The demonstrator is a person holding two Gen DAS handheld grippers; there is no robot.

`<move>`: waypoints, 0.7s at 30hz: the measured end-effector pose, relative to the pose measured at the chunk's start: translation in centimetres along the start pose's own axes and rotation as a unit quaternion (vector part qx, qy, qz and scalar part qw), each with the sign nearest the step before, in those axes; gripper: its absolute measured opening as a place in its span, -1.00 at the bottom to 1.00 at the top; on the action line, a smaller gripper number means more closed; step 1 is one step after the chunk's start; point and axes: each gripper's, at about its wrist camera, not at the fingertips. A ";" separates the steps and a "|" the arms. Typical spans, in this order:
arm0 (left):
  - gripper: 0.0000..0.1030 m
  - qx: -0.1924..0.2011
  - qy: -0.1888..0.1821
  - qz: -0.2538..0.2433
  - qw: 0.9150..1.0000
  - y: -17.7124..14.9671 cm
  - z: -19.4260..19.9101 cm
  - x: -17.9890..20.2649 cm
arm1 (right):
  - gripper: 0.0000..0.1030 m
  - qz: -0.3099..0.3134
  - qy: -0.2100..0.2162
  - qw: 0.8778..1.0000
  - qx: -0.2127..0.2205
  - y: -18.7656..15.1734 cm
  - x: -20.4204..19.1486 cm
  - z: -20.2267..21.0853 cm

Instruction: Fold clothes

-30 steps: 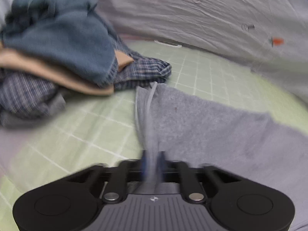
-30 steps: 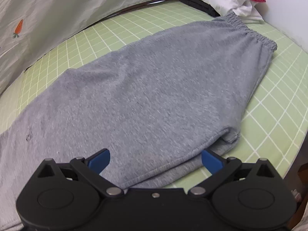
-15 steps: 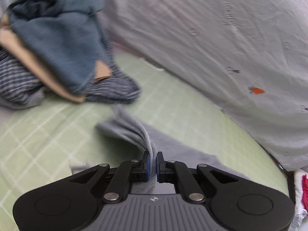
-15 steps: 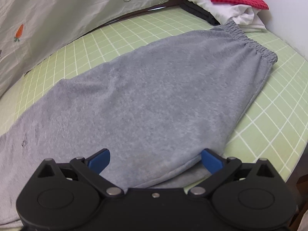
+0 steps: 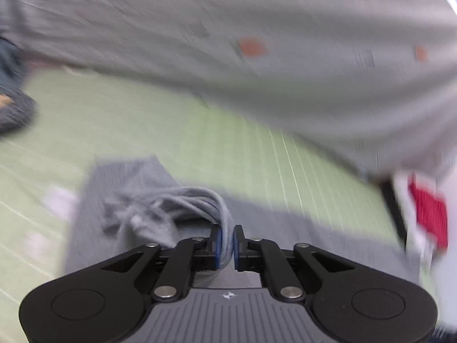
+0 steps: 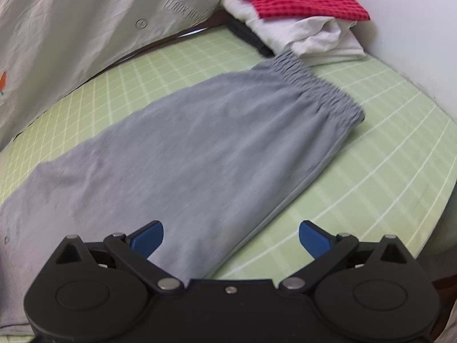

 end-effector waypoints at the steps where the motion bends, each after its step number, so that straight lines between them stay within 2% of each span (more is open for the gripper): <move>1: -0.40 -0.029 0.012 -0.004 0.999 -0.7 -1.9 1.3 | 0.99 0.005 -0.001 1.000 0.001 0.6 0.5 0.0; 3: -0.39 -0.074 0.024 -0.012 0.997 -1.8 -4.5 3.2 | 0.99 0.017 -0.002 1.000 0.000 1.6 1.4 -0.3; 4: -0.38 -0.077 0.021 -0.010 0.997 -2.1 -4.6 3.6 | 0.99 0.023 -0.003 1.000 -0.002 2.1 1.8 -0.5; 8: 0.01 -0.045 0.010 0.012 0.999 -2.6 -2.6 4.2 | 0.99 0.046 -0.006 0.999 -0.007 3.5 2.5 -1.1; 11: 0.03 -0.011 0.037 0.031 0.999 -2.6 -0.5 3.3 | 0.99 0.056 -0.002 0.998 -0.022 3.9 2.4 -1.9; 13: 0.00 0.005 0.068 0.047 0.997 -2.4 0.8 2.2 | 0.99 0.062 0.001 0.998 -0.032 4.0 2.0 -2.5; 16: -0.03 0.006 0.112 0.047 0.993 -1.9 1.5 0.2 | 0.99 0.060 0.004 0.997 -0.041 3.8 1.3 -3.3; 21: -0.09 0.009 0.122 0.066 0.990 -1.4 3.3 -3.6 | 0.99 0.038 0.005 0.998 -0.043 3.3 0.4 -3.8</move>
Point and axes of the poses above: each gripper's, at about its wrist camera, not at the fingertips, and z roughly against the way its jaws point, x to its right, y to its top, and after that the axes turned 15 degrees about -x, right-handed
